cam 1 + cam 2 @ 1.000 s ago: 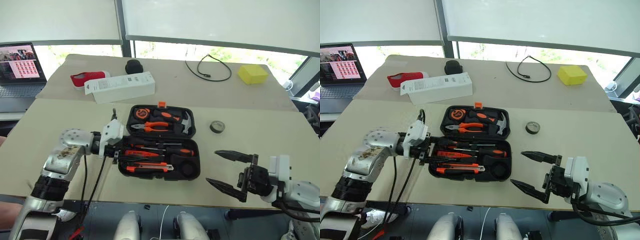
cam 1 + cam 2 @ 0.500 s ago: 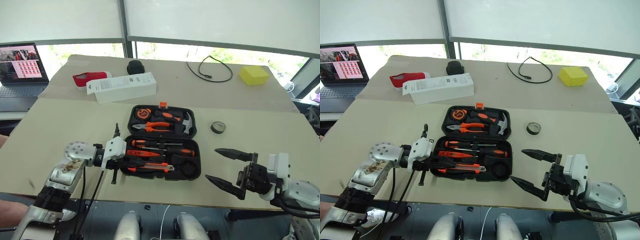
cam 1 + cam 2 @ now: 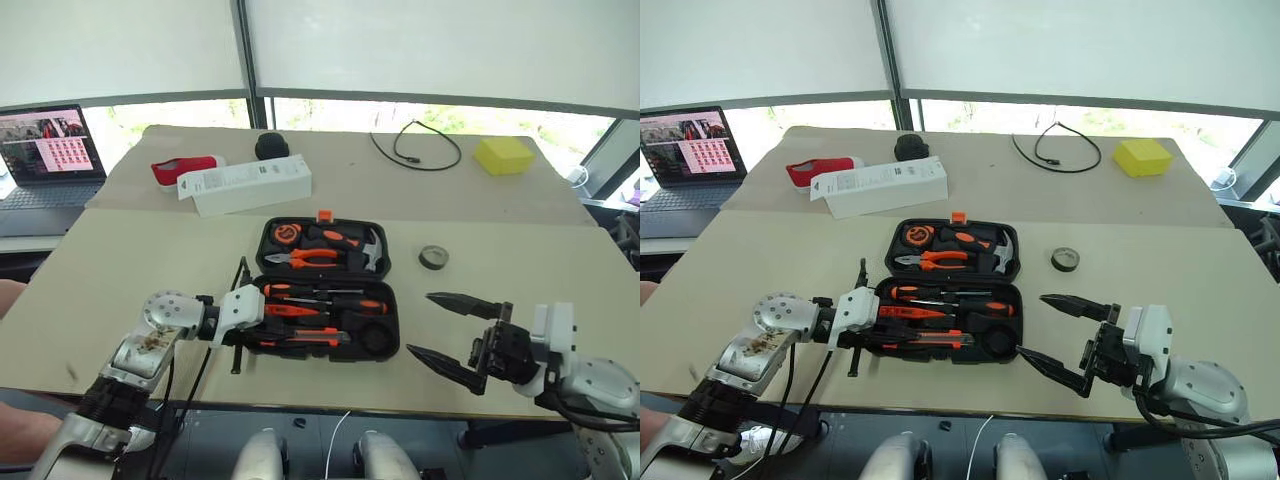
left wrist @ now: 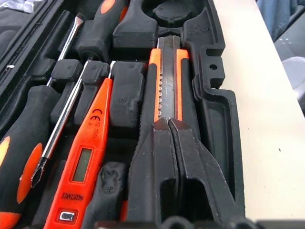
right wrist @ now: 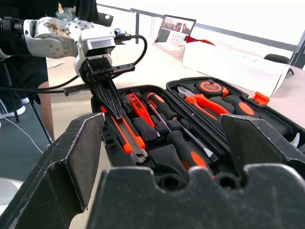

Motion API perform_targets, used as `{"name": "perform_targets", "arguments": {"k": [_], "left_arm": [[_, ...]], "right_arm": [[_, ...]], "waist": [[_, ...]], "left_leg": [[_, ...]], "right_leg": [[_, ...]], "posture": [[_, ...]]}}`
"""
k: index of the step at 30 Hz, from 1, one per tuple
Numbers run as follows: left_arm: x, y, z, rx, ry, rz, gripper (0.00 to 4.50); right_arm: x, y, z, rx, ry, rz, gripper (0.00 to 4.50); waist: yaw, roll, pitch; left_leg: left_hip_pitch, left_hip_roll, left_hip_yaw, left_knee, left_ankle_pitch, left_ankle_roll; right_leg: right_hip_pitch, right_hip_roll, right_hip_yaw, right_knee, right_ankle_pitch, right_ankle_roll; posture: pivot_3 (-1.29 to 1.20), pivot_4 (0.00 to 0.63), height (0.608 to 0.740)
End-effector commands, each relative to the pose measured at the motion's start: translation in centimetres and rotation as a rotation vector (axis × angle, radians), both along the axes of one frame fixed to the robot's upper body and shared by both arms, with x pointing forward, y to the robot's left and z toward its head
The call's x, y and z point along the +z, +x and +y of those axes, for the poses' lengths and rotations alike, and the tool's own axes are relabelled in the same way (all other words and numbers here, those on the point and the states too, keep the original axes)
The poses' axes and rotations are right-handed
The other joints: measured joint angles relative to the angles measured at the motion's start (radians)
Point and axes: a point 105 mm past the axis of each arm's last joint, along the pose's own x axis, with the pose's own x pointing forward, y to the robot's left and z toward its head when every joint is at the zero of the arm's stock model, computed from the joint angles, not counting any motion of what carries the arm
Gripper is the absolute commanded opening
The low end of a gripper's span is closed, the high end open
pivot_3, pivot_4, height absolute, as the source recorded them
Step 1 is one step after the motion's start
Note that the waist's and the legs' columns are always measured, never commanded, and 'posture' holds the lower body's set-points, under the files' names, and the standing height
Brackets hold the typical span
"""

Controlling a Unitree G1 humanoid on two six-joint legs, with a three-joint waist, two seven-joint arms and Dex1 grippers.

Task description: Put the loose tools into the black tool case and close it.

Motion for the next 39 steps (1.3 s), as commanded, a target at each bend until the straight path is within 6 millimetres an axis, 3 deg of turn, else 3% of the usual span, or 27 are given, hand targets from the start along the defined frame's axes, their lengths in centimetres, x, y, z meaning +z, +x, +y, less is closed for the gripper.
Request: {"name": "perform_targets", "arguments": {"k": [1, 4, 8, 10, 13, 16, 19, 22, 23, 28, 30, 33, 39], "left_arm": [[-4.5, -1.2, 1.4, 0.071, 0.078, 0.15, 0.07], [-3.5, -0.8, 1.0, 0.083, 0.01, 0.131, 0.07], [0.7, 0.8, 1.2, 0.118, -0.18, 0.013, 0.07], [3.8, 1.1, 1.7, 0.14, -0.323, -0.009, 0.07], [7.9, 1.5, 3.6, 0.222, -0.441, -0.056, 0.79], [10.3, 1.9, 6.1, 0.327, -0.502, -0.143, 1.96], [11.0, 0.7, 9.0, 0.375, -0.565, -0.107, 3.13], [10.7, 0.1, 10.6, 0.391, -0.591, -0.085, 4.26], [10.4, -0.1, 10.8, 0.379, -0.569, -0.088, 4.46], [10.5, -0.5, 9.8, 0.314, -0.576, -0.051, 4.46], [10.7, -0.6, 9.1, 0.283, -0.572, -0.067, 4.46], [10.8, -0.5, 8.3, 0.269, -0.58, -0.043, 4.46], [10.4, 0.3, 7.3, 0.267, -0.577, -0.066, 4.46]], "right_arm": [[0.7, 0.1, 0.2, 0.001, 0.008, -0.037, 4.5], [0.8, 0.2, 0.2, -0.001, 0.01, -0.042, 4.5], [1.0, 0.2, -0.5, -0.019, -0.002, -0.044, 4.5], [0.9, 0.1, -1.6, -0.055, -0.016, -0.037, 4.5], [0.1, 0.0, -5.0, -0.201, -0.051, -0.024, 4.5], [-1.6, -0.4, -9.2, -0.391, -0.085, -0.01, 4.5], [-4.1, -1.1, -14.4, -0.674, -0.136, 0.045, 4.5], [-5.2, -1.5, -16.7, -0.806, -0.15, 0.083, 4.5], [-5.2, -1.4, -16.7, -0.798, -0.152, 0.082, 4.5], [-3.2, 1.2, -15.4, -0.701, -0.135, 0.056, 4.5], [-1.9, 3.6, -14.7, -0.671, -0.136, 0.092, 4.5], [0.0, 7.6, -12.0, -0.507, -0.224, 0.13, 4.5], [0.1, 14.6, -8.8, -0.387, -0.473, 0.213, 4.5]], "waist": [[-0.001, 0.001, -0.002], [-0.003, 0.006, -0.006], [-0.003, 0.007, -0.006], [-0.003, 0.004, -0.003], [-0.004, -0.013, 0.007], [-0.005, -0.015, 0.008], [-0.005, -0.015, 0.008], [-0.011, -0.013, 0.009], [-0.014, -0.013, 0.009], [-0.027, -0.012, 0.01], [-0.031, -0.012, 0.01], [-0.041, -0.011, 0.011], [-0.034, -0.012, 0.012]], "left_leg": [[0.0, 0.0, 0.0, 0.0, 0.0, 0.0], [0.001, 0.0, 0.0, -0.001, 0.0, 0.0], [0.001, 0.0, 0.0, -0.001, 0.0, 0.0], [0.0, 0.0, 0.0, -0.001, 0.0, 0.0], [-0.004, 0.001, -0.002, -0.001, 0.0, 0.0], [-0.008, 0.0, -0.003, -0.001, -0.001, 0.0], [-0.01, 0.0, -0.002, -0.002, -0.003, 0.002], [-0.009, 0.0, -0.001, -0.005, -0.004, 0.002], [-0.009, 0.0, -0.001, -0.005, -0.004, 0.001], [-0.008, 0.0, 0.0, -0.005, -0.004, 0.001], [-0.007, 0.0, 0.0, -0.005, -0.004, 0.001], [-0.006, 0.001, 0.001, -0.005, -0.004, 0.001], [-0.01, 0.001, -0.001, -0.008, -0.004, 0.002]], "right_leg": [[0.0, 0.0, 0.0, 0.0, 0.0, 0.0], [0.0, 0.0, 0.0, 0.0, -0.001, -0.001], [0.0, 0.0, 0.0, 0.001, -0.002, -0.002], [-0.001, 0.0, 0.0, 0.001, -0.002, -0.002], [-0.004, 0.001, -0.002, 0.002, -0.002, -0.002], [-0.006, -0.001, -0.003, -0.002, 0.002, -0.006], [-0.005, -0.001, -0.003, -0.008, 0.003, -0.006], [-0.006, -0.002, -0.003, -0.009, 0.002, -0.006], [-0.007, -0.002, -0.003, -0.009, 0.001, -0.006], [-0.007, -0.001, -0.001, -0.008, 0.002, -0.007], [-0.006, -0.001, -0.001, -0.008, 0.002, -0.006], [-0.006, -0.001, 0.0, -0.008, 0.003, -0.007], [-0.01, 0.001, -0.003, -0.008, 0.002, -0.01]], "posture": [[0.0, 0.15, 0.74], [0.0, 0.15, 0.74], [0.0, 0.15, 0.74], [0.0, 0.15, 0.74], [0.0, 0.15, 0.74], [0.0, 0.15, 0.74], [0.0, 0.15, 0.74], [0.0, 0.15, 0.74], [0.0, 0.15, 0.74], [0.0, 0.15, 0.74], [0.0, 0.15, 0.74], [0.0, 0.15, 0.74], [0.0, 0.15, 0.74]]}}
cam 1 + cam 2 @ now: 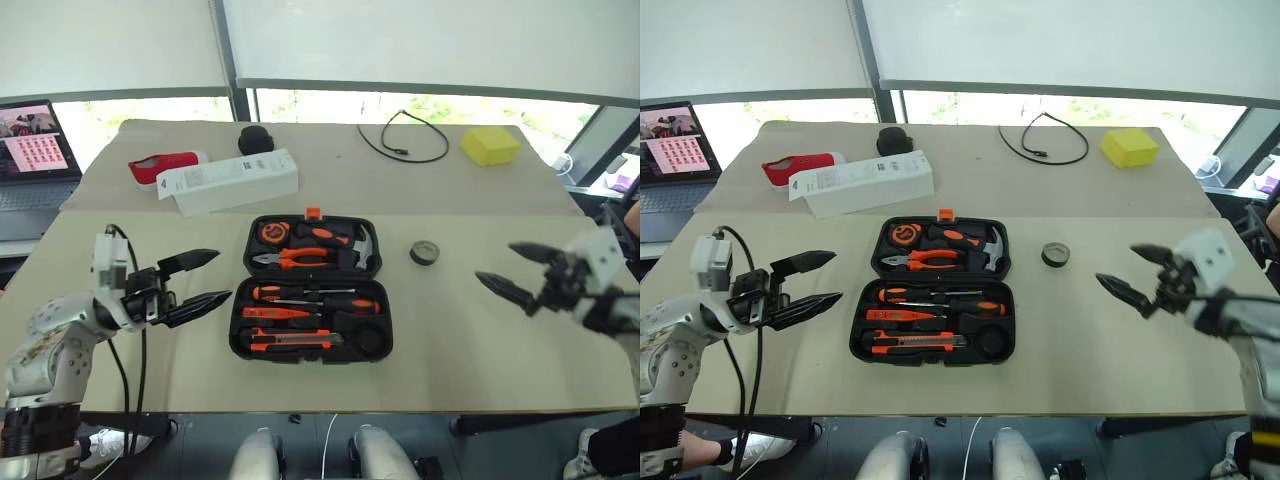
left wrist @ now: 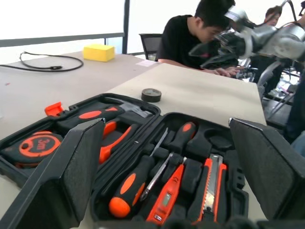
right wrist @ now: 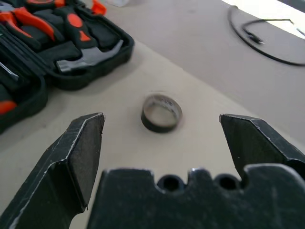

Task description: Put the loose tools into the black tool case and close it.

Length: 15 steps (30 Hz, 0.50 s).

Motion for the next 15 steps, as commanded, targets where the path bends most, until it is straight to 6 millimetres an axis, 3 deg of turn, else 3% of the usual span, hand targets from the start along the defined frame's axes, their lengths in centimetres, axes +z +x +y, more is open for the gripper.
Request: {"name": "perform_targets", "arguments": {"k": [1, 8, 15], "left_arm": [[0.3, 0.3, -0.9, -0.012, 0.014, -0.051, 4.46], [0.3, 0.2, -1.9, -0.039, 0.02, -0.083, 4.46], [0.2, -0.5, -1.7, -0.051, 0.046, -0.084, 4.5]], "right_arm": [[-1.2, 3.4, 1.2, 0.017, -0.134, 0.113, 4.5], [-2.7, 6.7, 3.6, 0.081, -0.304, 0.231, 4.5], [-3.8, 7.2, 4.3, 0.104, -0.349, 0.297, 2.46]], "waist": [[0.002, 0.0, 0.0], [0.02, 0.0, 0.0], [0.016, 0.0, 0.0]], "left_leg": [[-0.005, 0.0, 0.001, 0.0, 0.0, 0.0], [-0.022, -0.001, 0.002, 0.001, 0.0, 0.0], [-0.025, -0.001, 0.002, 0.002, 0.001, -0.001]], "right_leg": [[-0.005, 0.0, 0.001, 0.001, 0.0, 0.0], [-0.023, -0.001, 0.001, 0.001, 0.001, 0.001], [-0.026, -0.002, 0.001, 0.002, 0.001, 0.001]], "posture": [[0.0, 0.15, 0.74], [0.0, 0.15, 0.74], [0.0, 0.15, 0.74]]}}
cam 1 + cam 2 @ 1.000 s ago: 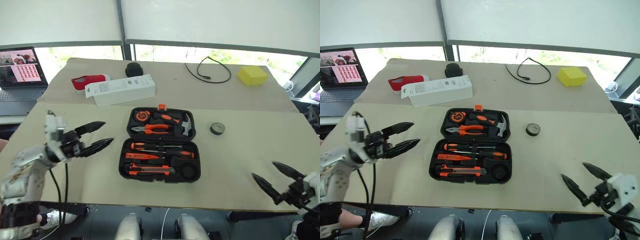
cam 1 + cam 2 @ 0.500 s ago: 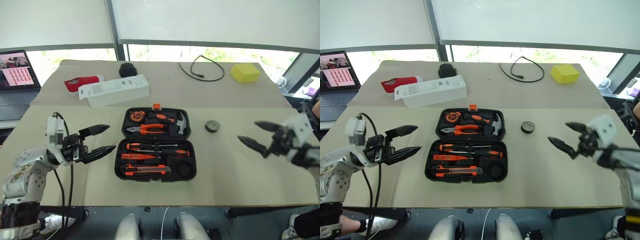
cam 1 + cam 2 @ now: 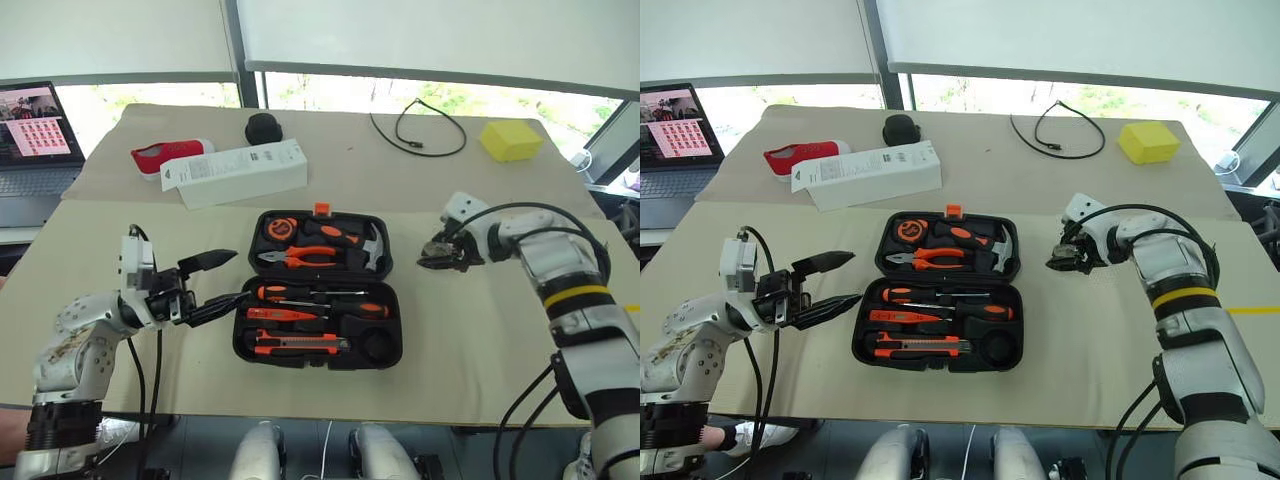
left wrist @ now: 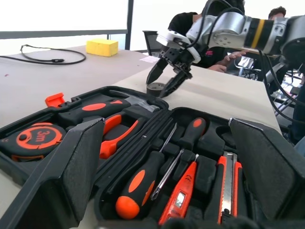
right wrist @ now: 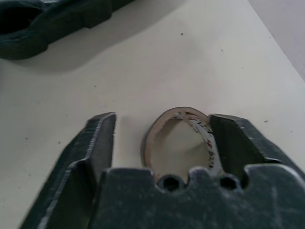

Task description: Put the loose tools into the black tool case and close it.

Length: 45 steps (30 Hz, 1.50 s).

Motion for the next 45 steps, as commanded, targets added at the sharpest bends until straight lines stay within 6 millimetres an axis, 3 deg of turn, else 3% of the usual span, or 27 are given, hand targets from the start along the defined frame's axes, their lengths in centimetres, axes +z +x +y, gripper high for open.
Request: {"name": "perform_targets", "arguments": {"k": [1, 6, 8, 13, 19, 22, 24, 26, 29, 33, 36, 39, 45], "left_arm": [[1.0, -0.5, 0.1, -0.014, 0.033, -0.06, 4.5], [0.9, -0.6, 0.3, -0.018, 0.045, -0.058, 4.5], [0.8, -0.6, 0.3, -0.021, 0.045, -0.056, 4.5], [0.4, -0.7, 0.3, -0.028, 0.048, -0.05, 4.5], [0.5, -0.4, 0.4, -0.025, 0.051, -0.053, 4.5], [0.5, -0.4, 0.4, -0.026, 0.054, -0.055, 4.5], [0.5, -0.5, 0.4, -0.029, 0.058, -0.059, 4.5], [0.5, -0.7, 0.4, -0.038, 0.069, -0.063, 4.5], [-0.7, -2.1, 0.5, -0.11, 0.152, -0.057, 4.5], [-2.1, -3.9, 0.5, -0.195, 0.214, -0.043, 4.5], [-2.4, -4.5, 0.3, -0.205, 0.203, -0.033, 4.5], [-3.1, -5.2, 0.3, -0.213, 0.205, -0.008, 4.5], [-3.1, -5.7, -0.1, -0.214, 0.198, 0.002, 4.5]], "right_arm": [[-0.5, -0.1, 0.2, 0.023, -0.013, 0.032, 2.04], [-0.1, -0.1, 0.5, 0.064, -0.01, 0.024, 0.36], [0.5, 0.1, 0.9, 0.1, -0.005, -0.029, 0.05], [2.0, 0.6, 0.9, 0.099, 0.036, -0.12, 0.05], [0.6, -0.2, 0.4, 0.122, -0.008, -0.03, 0.05], [1.2, -0.6, 1.2, 0.18, 0.037, -0.041, 0.05], [3.2, -1.6, 2.2, 0.255, 0.119, -0.037, 0.05], [5.2, -3.8, 3.7, 0.398, 0.194, -0.012, 0.05], [6.6, -8.9, 8.2, 0.573, 0.297, 0.101, 0.05], [5.0, -13.5, 11.6, 0.649, 0.309, 0.21, 0.05], [3.6, -14.8, 12.5, 0.632, 0.304, 0.243, 0.05], [0.8, -15.9, 12.5, 0.594, 0.247, 0.28, 0.05], [-1.6, -16.1, 11.0, 0.515, 0.141, 0.331, 0.05]], "waist": [[0.0, 0.0, 0.0], [0.0, 0.0, 0.0], [-0.001, 0.0, 0.0], [-0.002, 0.001, 0.0], [-0.002, 0.001, 0.0], [-0.002, 0.001, 0.0], [-0.002, 0.001, 0.001], [-0.001, 0.002, 0.002], [-0.001, 0.003, 0.002], [-0.003, 0.003, 0.002], [0.001, 0.003, 0.002], [0.007, 0.001, 0.001], [0.004, 0.0, 0.002]], "left_leg": [[0.001, 0.0, 0.0, 0.0, 0.0, 0.0], [0.002, 0.0, 0.0, 0.001, 0.0, -0.001], [0.002, 0.0, 0.0, 0.002, 0.001, -0.001], [0.002, 0.0, 0.0, 0.005, 0.001, -0.001], [0.002, 0.0, 0.0, 0.006, 0.001, -0.001], [0.002, 0.0, 0.0, 0.007, 0.001, -0.001], [0.002, 0.0, 0.0, 0.007, 0.001, -0.001], [0.002, 0.0, -0.001, 0.007, 0.001, -0.001], [0.001, 0.001, -0.001, 0.007, 0.001, -0.001], [0.003, 0.002, -0.002, 0.007, 0.0, -0.001], [0.002, 0.001, -0.002, 0.009, 0.001, -0.001], [0.002, 0.001, -0.002, 0.013, 0.0, -0.001], [0.001, 0.001, -0.002, 0.015, 0.001, -0.001]], "right_leg": [[0.001, 0.0, 0.0, 0.001, 0.0, 0.0], [0.0, 0.0, 0.0, 0.007, 0.0, 0.0], [-0.001, 0.0, 0.0, 0.008, 0.0, 0.0], [-0.001, 0.0, 0.0, 0.012, 0.0, 0.0], [-0.001, 0.001, 0.0, 0.013, 0.0, 0.0], [-0.001, 0.001, 0.0, 0.014, 0.0, 0.0], [-0.001, 0.001, 0.0, 0.014, 0.0, 0.0], [-0.001, 0.0, 0.0, 0.014, 0.0, 0.0], [-0.001, 0.001, 0.0, 0.014, 0.0, 0.0], [-0.001, 0.002, -0.001, 0.015, -0.001, -0.002], [0.0, 0.001, -0.001, 0.015, -0.001, -0.002], [0.001, 0.001, -0.001, 0.015, 0.0, -0.001], [0.001, 0.001, -0.001, 0.015, 0.0, 0.0]], "posture": [[0.0, 0.15, 0.74], [0.0, 0.15, 0.74], [0.0, 0.15, 0.74], [0.0, 0.15, 0.74], [0.0, 0.15, 0.74], [0.0, 0.15, 0.74], [0.0, 0.15, 0.74], [0.0, 0.15, 0.74], [0.0, 0.15, 0.74], [0.0, 0.15, 0.74], [0.0, 0.15, 0.74], [0.0, 0.15, 0.74], [0.0, 0.15, 0.74]]}}
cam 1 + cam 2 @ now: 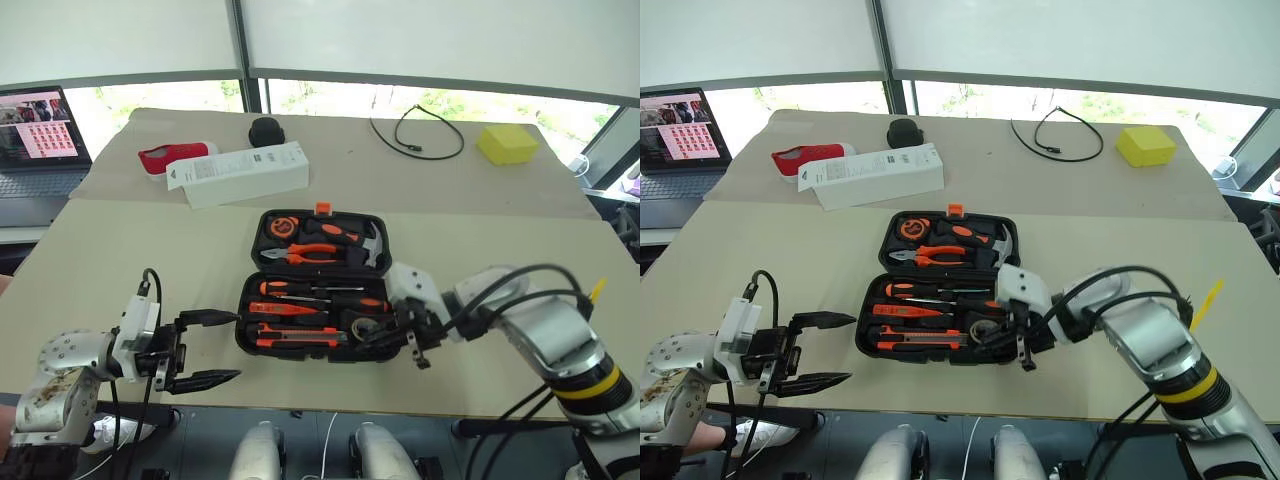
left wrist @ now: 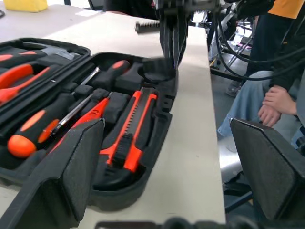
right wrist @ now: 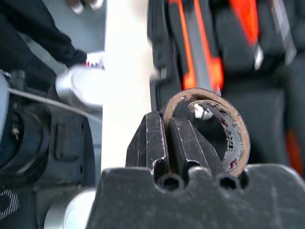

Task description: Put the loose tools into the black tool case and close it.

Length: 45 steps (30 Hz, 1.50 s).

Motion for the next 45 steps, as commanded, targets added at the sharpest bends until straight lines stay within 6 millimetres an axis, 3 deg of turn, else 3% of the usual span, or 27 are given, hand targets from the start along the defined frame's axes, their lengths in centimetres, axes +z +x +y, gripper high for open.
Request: {"name": "perform_targets", "arguments": {"k": [1, 10, 11, 13, 17, 20, 22, 25, 29, 30, 33, 39, 45], "left_arm": [[0.9, -0.2, -0.4, -0.013, 0.0, -0.041, 4.5], [0.9, 0.3, 0.1, 0.041, 0.002, -0.045, 4.5], [1.0, 0.5, 0.1, 0.061, 0.0, -0.044, 4.5], [1.3, 1.1, 0.3, 0.108, -0.014, -0.038, 4.5], [1.9, 2.6, 2.1, 0.274, 0.006, 0.02, 4.5], [2.4, 3.1, 3.3, 0.334, -0.031, 0.063, 4.5], [2.8, 4.4, 4.2, 0.428, -0.046, 0.054, 3.96], [3.0, 8.0, 5.0, 0.604, -0.041, 0.021, 2.91], [1.7, 11.4, 4.7, 0.723, 0.029, 0.02, 1.39], [1.2, 11.9, 4.0, 0.715, 0.056, 0.019, 1.13], [0.0, 12.5, 2.0, 0.649, 0.101, 0.078, 0.09], [-1.2, 12.4, -1.1, 0.519, 0.133, 0.12, 0.09], [-2.1, 11.8, -3.8, 0.379, 0.138, 0.123, 0.09]], "right_arm": [[-0.3, 0.1, -1.1, -0.024, -0.082, -0.026, 0.05], [-1.7, 1.7, -1.4, -0.073, -0.157, -0.068, 0.05], [-1.8, 1.1, -1.5, -0.039, -0.174, -0.044, 0.62], [-1.3, 1.1, -1.2, -0.031, -0.146, -0.051, 1.0], [3.0, -0.6, -0.2, 0.092, 0.072, 0.013, 2.39], [4.5, 0.1, -1.9, 0.059, 0.139, -0.008, 2.39], [4.8, 1.1, -3.6, -0.003, 0.159, -0.034, 2.43], [4.6, 5.1, -6.7, -0.218, 0.222, -0.206, 1.66], [2.7, 8.3, -7.8, -0.309, 0.195, -0.429, 0.23], [1.9, 9.0, -7.9, -0.331, 0.179, -0.464, 0.04], [-0.1, 9.9, -7.5, -0.357, 0.152, -0.494, 0.0], [-1.1, 9.7, -5.3, -0.296, 0.197, -0.465, 0.0], [-1.5, 7.6, -5.0, -0.226, 0.215, -0.396, 0.0]], "waist": [[-0.001, 0.0, 0.0], [-0.001, -0.002, -0.001], [-0.002, -0.002, -0.001], [-0.003, -0.002, -0.001], [-0.002, -0.004, -0.001], [-0.002, -0.004, -0.001], [0.001, -0.004, -0.001], [0.013, -0.006, 0.0], [0.013, -0.006, 0.0], [0.011, -0.006, 0.0], [0.005, -0.006, 0.0], [-0.003, -0.006, 0.0], [0.002, -0.006, 0.0]], "left_leg": [[0.0, 0.0, 0.0, 0.0, 0.0, 0.0], [0.001, 0.0, -0.001, 0.0, 0.0, 0.0], [0.001, 0.0, -0.001, 0.0, 0.0, 0.0], [0.001, 0.0, -0.001, 0.0, 0.0, 0.0], [0.001, 0.0, -0.001, 0.0, 0.0, 0.0], [0.0, 0.0, -0.002, -0.001, 0.0, 0.0], [0.0, 0.0, -0.002, -0.001, 0.0, 0.0], [0.001, 0.0, -0.002, 0.0, 0.0, 0.0], [0.001, -0.001, -0.001, 0.001, 0.001, 0.001], [0.001, -0.001, -0.001, 0.001, 0.001, 0.001], [0.0, -0.001, 0.0, 0.001, 0.001, 0.001], [-0.002, -0.001, 0.0, 0.0, 0.001, 0.001], [-0.001, -0.001, 0.0, 0.001, 0.001, 0.001]], "right_leg": [[0.0, 0.0, 0.0, 0.0, 0.0, 0.0], [0.001, 0.0, 0.0, 0.0, 0.0, 0.0], [0.001, 0.0, 0.0, 0.0, 0.0, 0.0], [0.001, 0.0, 0.0, 0.0, 0.0, 0.0], [0.001, 0.0, 0.0, 0.0, 0.0, 0.0], [0.0, 0.0, 0.0, 0.0, 0.0, 0.0], [0.001, 0.0, 0.0, 0.0, 0.0, 0.0], [0.003, 0.0, -0.001, 0.0, 0.001, 0.001], [0.003, 0.0, 0.0, -0.001, 0.003, 0.002], [0.002, 0.001, 0.0, -0.001, 0.004, 0.002], [0.001, 0.001, 0.001, -0.001, 0.004, 0.002], [-0.001, 0.001, 0.001, 0.0, 0.004, 0.002], [0.001, 0.001, 0.001, 0.0, 0.004, 0.002]], "posture": [[0.0, 0.15, 0.74], [0.0, 0.15, 0.74], [0.0, 0.15, 0.74], [0.0, 0.15, 0.74], [0.0, 0.15, 0.74], [0.0, 0.15, 0.74], [0.0, 0.15, 0.74], [0.0, 0.15, 0.74], [0.0, 0.15, 0.74], [0.0, 0.15, 0.74], [0.0, 0.15, 0.74], [0.0, 0.15, 0.74], [0.0, 0.15, 0.74]]}}
